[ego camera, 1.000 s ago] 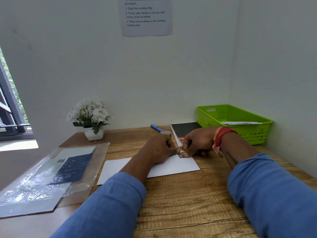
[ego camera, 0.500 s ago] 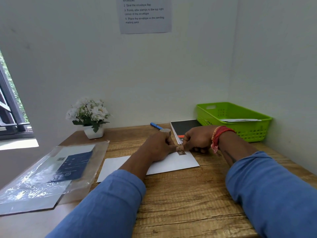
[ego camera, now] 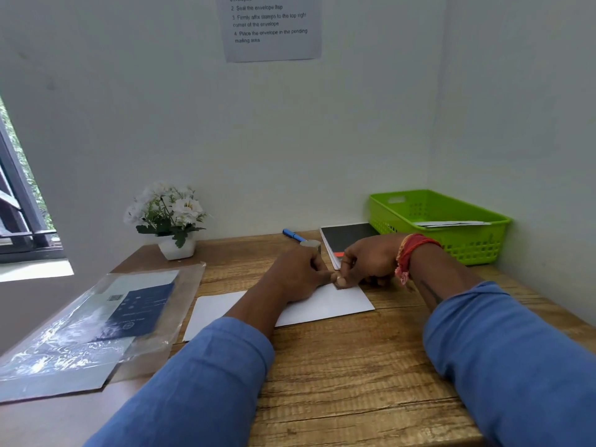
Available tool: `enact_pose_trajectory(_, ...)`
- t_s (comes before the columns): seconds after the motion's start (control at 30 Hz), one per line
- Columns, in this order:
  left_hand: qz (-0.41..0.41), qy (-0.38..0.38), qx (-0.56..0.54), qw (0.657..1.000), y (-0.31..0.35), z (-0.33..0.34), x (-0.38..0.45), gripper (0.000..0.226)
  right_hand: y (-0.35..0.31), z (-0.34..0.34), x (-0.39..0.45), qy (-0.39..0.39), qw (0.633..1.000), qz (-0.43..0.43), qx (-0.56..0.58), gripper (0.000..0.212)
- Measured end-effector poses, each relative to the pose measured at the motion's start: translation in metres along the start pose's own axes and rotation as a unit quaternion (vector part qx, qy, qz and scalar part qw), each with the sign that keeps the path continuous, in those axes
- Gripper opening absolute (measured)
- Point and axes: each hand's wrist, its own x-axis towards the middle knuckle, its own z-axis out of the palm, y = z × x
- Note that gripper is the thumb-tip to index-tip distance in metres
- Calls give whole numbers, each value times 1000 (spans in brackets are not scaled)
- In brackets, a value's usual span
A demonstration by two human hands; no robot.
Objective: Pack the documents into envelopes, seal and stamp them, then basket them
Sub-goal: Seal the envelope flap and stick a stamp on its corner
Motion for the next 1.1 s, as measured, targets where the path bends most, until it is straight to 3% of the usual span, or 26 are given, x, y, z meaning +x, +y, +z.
enact_pose_trajectory(0.13, -1, 4, -9, 1000, -1, 0, 0, 20, -4, 3, -1, 46, 998, 20, -47, 36)
enact_pose_trajectory(0.47, 5, 5, 15, 1000, 1, -3, -4, 19, -12, 6, -6, 37, 998, 36, -29, 29)
enact_pose_trajectory(0.7, 14, 20, 30, 999, 3, -2, -7, 21, -10, 7, -7, 41, 998, 21, -35, 38)
enact_pose_trajectory(0.87, 5, 65, 57, 996, 2, -9, -9, 12, -8, 7, -7, 42, 999, 17, -26, 36)
enact_pose_trajectory(1.0, -17, 12, 128, 992, 0, -16, -10, 30, -8, 7, -5, 42, 999, 16, -18, 28)
enact_pose_trajectory(1.1, -6, 7, 120, 993, 1, -14, -12, 30, -7, 7, -6, 42, 999, 9, -18, 21)
